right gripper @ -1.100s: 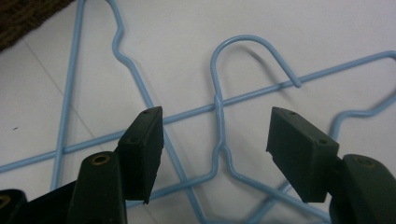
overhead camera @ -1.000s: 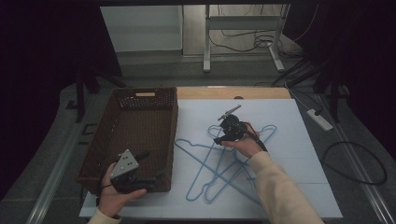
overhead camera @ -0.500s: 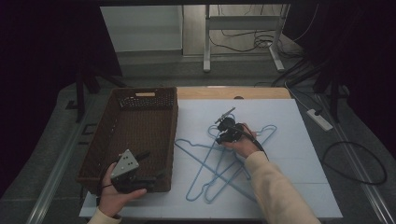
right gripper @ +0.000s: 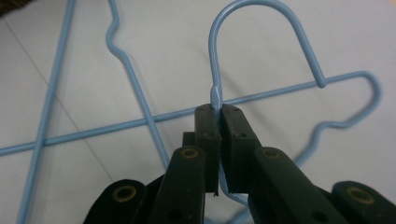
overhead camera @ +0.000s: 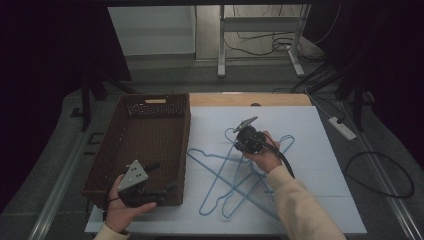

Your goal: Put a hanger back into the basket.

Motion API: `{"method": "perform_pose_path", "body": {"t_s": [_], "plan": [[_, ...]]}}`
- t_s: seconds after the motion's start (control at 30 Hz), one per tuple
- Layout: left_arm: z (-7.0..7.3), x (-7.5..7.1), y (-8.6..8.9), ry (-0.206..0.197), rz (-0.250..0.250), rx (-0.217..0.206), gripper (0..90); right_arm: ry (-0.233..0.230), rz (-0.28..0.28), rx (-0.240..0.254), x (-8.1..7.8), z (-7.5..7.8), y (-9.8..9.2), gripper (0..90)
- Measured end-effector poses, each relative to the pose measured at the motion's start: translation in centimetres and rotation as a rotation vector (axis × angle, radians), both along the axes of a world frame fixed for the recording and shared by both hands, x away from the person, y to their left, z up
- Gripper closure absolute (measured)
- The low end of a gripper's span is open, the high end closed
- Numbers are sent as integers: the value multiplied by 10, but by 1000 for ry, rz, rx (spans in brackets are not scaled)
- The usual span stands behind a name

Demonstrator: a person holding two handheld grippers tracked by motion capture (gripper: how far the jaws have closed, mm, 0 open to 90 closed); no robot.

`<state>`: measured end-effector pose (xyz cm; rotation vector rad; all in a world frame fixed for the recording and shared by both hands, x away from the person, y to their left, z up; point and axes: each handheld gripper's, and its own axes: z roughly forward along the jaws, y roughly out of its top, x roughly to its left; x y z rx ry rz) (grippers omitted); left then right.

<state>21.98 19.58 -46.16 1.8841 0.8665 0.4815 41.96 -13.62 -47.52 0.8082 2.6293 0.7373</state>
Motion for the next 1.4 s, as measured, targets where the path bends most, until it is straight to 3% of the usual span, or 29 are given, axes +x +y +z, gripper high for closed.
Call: {"method": "perform_pose_path", "body": {"t_s": [0.4,0.7,1.0,1.4], "plan": [[1,0,-3,-2,-3,3,170,-154,-43,156,-37,49,-41,866],[0,1,-4,4,-5,-3,170,-218,-76,266,-64,73,-61,866],[5,0,-8,13,7,-31,178,-254,-74,282,-81,76,-63,865],[24,6,-45,32,-39,-28,187,-298,-91,298,-94,81,-58,865]]}}
